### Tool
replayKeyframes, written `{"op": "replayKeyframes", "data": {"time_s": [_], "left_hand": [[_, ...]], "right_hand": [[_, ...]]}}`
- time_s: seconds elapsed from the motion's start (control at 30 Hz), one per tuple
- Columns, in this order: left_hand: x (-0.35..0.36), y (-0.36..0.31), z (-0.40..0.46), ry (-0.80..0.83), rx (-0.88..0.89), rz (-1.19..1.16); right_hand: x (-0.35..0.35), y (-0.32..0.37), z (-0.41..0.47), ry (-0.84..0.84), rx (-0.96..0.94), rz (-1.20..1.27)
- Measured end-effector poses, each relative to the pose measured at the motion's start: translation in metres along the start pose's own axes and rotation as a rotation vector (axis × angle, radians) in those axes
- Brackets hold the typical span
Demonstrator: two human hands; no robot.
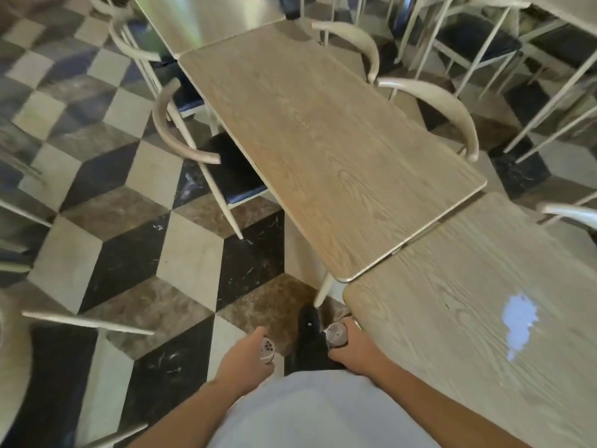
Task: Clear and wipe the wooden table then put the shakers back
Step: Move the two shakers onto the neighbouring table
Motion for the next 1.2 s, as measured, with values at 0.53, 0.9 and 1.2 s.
{"op": "replayKeyframes", "data": {"time_s": [0.53,0.9,1.2], "left_hand": [[-0.177,-0.097,0.153,0.029,0.077,0.147],[-0.261,-0.172,0.312,0.357,0.396,0.287],[-0.313,-0.218,0.410,0.258,0.445,0.067]], "right_hand": [[-0.124,0.077,0.123,-0.322,0.157,0.305],[-0.155,0.128,0.171,-0.474,0.415,0.650],[-0.198,0.165,0.225,-0.674,0.606,0.703]]}}
Point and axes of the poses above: each hand's wrist, its own z-axis towards the middle knuckle, its own x-axis out of the palm, y = z × x, the point moved 3 cm from there along z, towards the middle knuckle, and after that the axes turned 9 degrees about y, right-handed, at the moved point
